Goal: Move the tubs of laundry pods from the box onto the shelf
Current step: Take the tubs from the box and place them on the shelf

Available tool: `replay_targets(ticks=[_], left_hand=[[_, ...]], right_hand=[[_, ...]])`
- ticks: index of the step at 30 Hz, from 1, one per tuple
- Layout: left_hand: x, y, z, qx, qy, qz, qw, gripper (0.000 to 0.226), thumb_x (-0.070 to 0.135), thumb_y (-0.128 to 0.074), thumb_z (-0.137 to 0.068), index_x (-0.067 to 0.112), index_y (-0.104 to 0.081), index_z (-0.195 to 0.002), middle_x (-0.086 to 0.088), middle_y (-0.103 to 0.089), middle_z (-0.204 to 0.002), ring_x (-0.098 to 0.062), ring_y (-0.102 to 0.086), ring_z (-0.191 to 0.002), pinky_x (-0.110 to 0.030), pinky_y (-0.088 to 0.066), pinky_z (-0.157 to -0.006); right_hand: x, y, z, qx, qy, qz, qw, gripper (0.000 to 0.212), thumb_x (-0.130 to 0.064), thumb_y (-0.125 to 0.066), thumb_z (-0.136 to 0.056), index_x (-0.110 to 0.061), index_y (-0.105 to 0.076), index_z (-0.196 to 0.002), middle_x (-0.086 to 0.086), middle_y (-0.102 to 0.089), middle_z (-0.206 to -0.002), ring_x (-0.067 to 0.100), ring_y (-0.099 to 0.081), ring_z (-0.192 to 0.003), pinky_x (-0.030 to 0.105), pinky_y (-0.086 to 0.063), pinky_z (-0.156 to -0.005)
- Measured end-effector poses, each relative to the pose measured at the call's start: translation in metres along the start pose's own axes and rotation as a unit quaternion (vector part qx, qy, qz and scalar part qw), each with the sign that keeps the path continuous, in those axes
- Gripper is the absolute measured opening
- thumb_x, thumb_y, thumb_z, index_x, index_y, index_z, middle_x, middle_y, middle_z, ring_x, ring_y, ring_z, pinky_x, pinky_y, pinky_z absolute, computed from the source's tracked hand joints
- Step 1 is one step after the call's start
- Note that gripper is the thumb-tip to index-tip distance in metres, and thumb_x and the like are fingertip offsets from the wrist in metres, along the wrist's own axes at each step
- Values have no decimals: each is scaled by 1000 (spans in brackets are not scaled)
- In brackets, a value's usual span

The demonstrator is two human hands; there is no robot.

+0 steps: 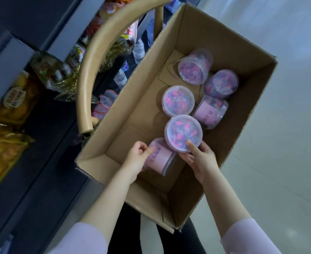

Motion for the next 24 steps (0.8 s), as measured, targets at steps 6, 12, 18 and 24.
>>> replay_targets(ticks=[6, 12, 18, 24], left_hand=[[44, 33, 102, 70, -135, 25, 988, 16, 26, -61, -93, 19, -48, -88, -11, -57, -86, -20, -51, -78, -31, -44, -62], [92, 101, 276, 155, -263, 109, 946, 20, 42, -68, -83, 29, -53, -82, 8, -71, -84, -7, -67, -80, -37, -59, -68], [127, 189, 434, 286, -402, 82, 866, 36, 63, -69, -68, 36, -57, -87, 7, -70, -90, -16, -67, -90, -44, -57, -76], [127, 276, 561, 379, -516, 66, 765, 36, 68, -69, -67, 40, -57, -87, 11, -70, -87, -12, -65, -80, -44, -56, -69]], right_hand=[[-64, -13, 83, -99, 47, 86, 990, 23, -20, -63, -93, -12, -65, -115, 18, -69, -114, 33, -71, -99, 28, -59, -71], [-143, -64, 233, -186, 127, 205, 953, 29, -27, -57, -97, -1, -66, -105, 21, -71, -106, 26, -72, -93, 25, -58, -67], [-166, -149, 369, -306, 198, 223, 904, 25, -28, -64, -92, -5, -69, -98, 19, -72, -81, 13, -67, -53, 18, -51, -47], [-140, -232, 475, -384, 267, 204, 860, 26, -31, -71, -86, -6, -74, -93, 15, -75, -85, 23, -70, -67, 21, -56, -59]])
Point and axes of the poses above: each hand's wrist, its own z-axis away from the middle knuckle, its own y-axis out of the back of the hand, x = y × z, the point moved 4 cm from there along -z, towards the middle knuckle
